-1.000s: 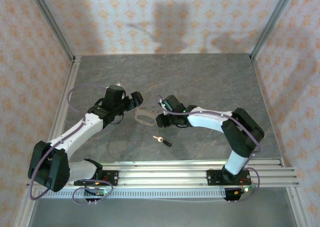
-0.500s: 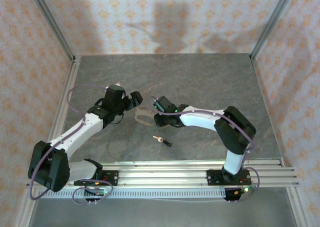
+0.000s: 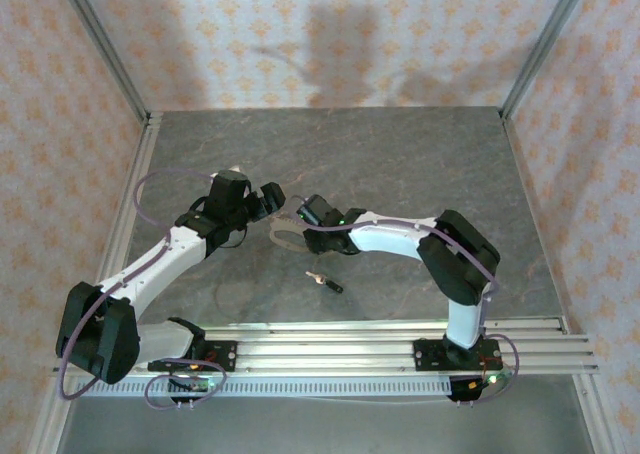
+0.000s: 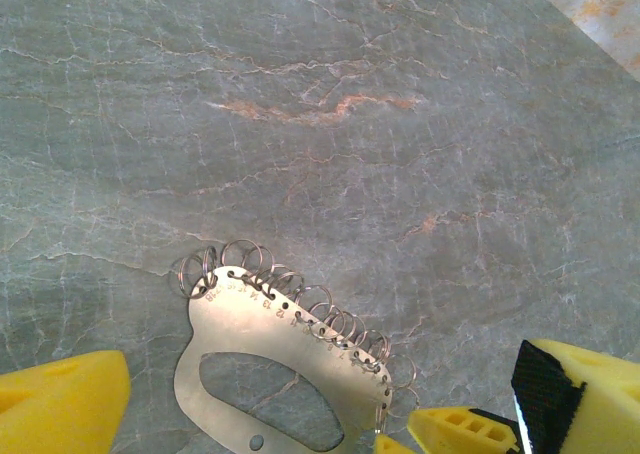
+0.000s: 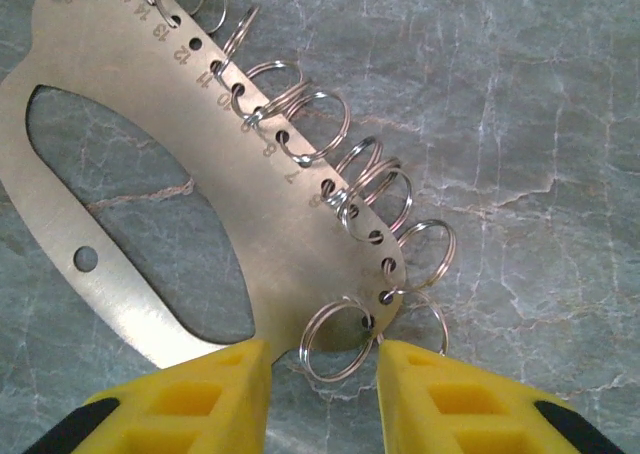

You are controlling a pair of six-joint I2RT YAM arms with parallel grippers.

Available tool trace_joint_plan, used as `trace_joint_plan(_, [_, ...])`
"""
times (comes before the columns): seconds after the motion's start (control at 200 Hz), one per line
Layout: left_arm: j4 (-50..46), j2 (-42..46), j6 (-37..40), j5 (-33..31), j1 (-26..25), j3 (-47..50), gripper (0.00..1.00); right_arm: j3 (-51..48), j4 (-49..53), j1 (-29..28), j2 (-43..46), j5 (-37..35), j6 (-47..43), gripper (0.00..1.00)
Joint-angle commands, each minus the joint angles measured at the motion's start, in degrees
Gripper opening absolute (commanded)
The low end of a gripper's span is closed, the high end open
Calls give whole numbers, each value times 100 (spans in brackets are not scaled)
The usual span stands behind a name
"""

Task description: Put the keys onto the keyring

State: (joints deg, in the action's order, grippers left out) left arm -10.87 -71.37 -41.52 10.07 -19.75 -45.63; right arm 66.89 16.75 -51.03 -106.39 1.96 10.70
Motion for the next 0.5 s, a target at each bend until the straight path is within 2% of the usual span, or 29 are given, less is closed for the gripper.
trace_joint_plan(0.0, [54, 150, 118, -145, 15, 40, 100, 179, 214, -35, -157, -351, 3, 33])
trace_joint_plan(0.495, [76, 186, 144, -153, 15, 71, 100, 253, 282, -74, -374, -485, -35, 29])
